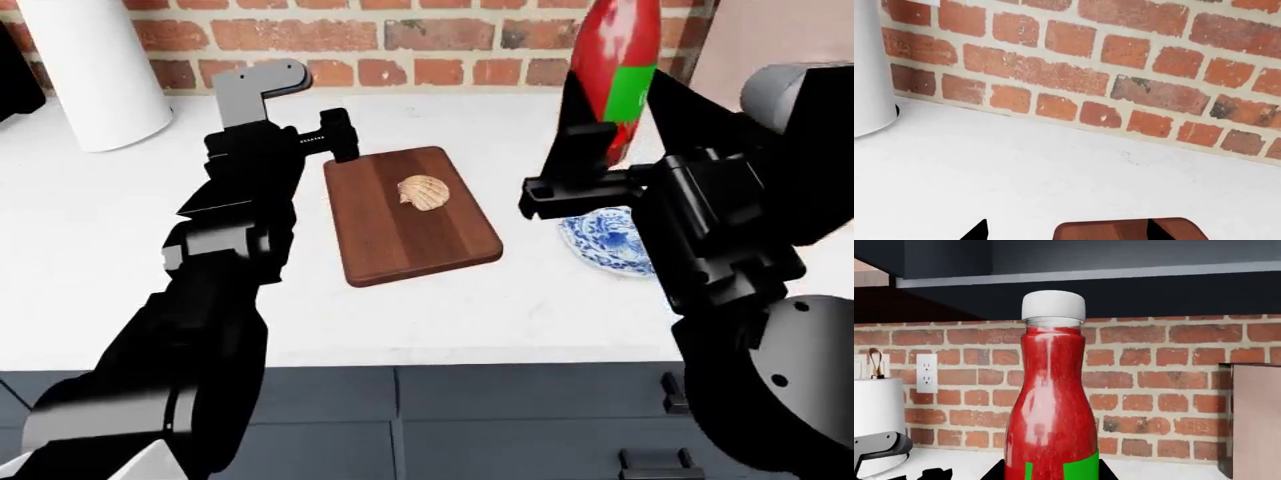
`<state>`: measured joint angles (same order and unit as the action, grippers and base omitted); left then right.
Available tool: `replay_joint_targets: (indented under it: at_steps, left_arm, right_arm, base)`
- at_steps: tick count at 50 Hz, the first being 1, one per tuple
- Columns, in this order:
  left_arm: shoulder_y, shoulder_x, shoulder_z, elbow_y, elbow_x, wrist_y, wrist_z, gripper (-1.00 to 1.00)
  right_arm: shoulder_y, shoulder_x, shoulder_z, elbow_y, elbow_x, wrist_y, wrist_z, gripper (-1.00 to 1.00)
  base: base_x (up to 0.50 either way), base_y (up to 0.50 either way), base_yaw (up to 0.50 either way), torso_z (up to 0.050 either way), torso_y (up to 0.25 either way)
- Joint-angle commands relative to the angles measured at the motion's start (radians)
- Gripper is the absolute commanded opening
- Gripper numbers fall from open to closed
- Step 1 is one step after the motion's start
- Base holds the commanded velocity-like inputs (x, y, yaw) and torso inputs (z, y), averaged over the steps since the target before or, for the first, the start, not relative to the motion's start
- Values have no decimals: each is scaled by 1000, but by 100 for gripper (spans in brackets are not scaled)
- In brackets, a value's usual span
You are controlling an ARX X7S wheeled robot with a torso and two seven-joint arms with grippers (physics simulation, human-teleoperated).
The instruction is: Pick the scallop from the plate and place it on the cutting board. Then pick the condiment bottle from the cabinet and place it next to the cutting board.
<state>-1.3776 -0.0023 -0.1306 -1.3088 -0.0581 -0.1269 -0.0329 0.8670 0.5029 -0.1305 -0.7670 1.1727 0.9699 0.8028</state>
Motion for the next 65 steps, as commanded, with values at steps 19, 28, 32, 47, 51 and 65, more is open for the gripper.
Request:
replay_joint_targets:
  at_steps: [19, 28, 32, 47, 51, 65]
  left_arm:
    - [2, 0, 30, 0, -13, 6, -7, 100]
    - [1, 0, 35, 0, -13, 5, -7, 100]
    - [2, 0, 40, 0, -15, 6, -8, 100]
    - [2, 0, 41, 0, -16, 8, -7, 100]
    - [2, 0, 42, 0, -19, 7, -7, 100]
    - [2, 0, 45, 0, -19, 8, -7, 100]
  right_arm:
    - [-482, -8, -241, 95, -659, -453, -248, -100]
    - [-481, -57, -286, 231, -741, -572, -283, -100]
    - [-465, -75, -295, 274, -748, -589, -295, -100]
    - [-372, -137, -312, 411, -757, -619, -329, -100]
    - [-358, -148, -315, 440, -760, -628, -334, -100]
    - [-336, -193, -334, 583, -776, -694, -368, -100]
  base:
    - [0, 0, 0, 0, 0]
    - [0, 0, 0, 0, 0]
    - [0, 0, 0, 0, 0]
    - [0, 0, 0, 0, 0]
    - [0, 0, 0, 0, 0]
    - [0, 0, 0, 0, 0]
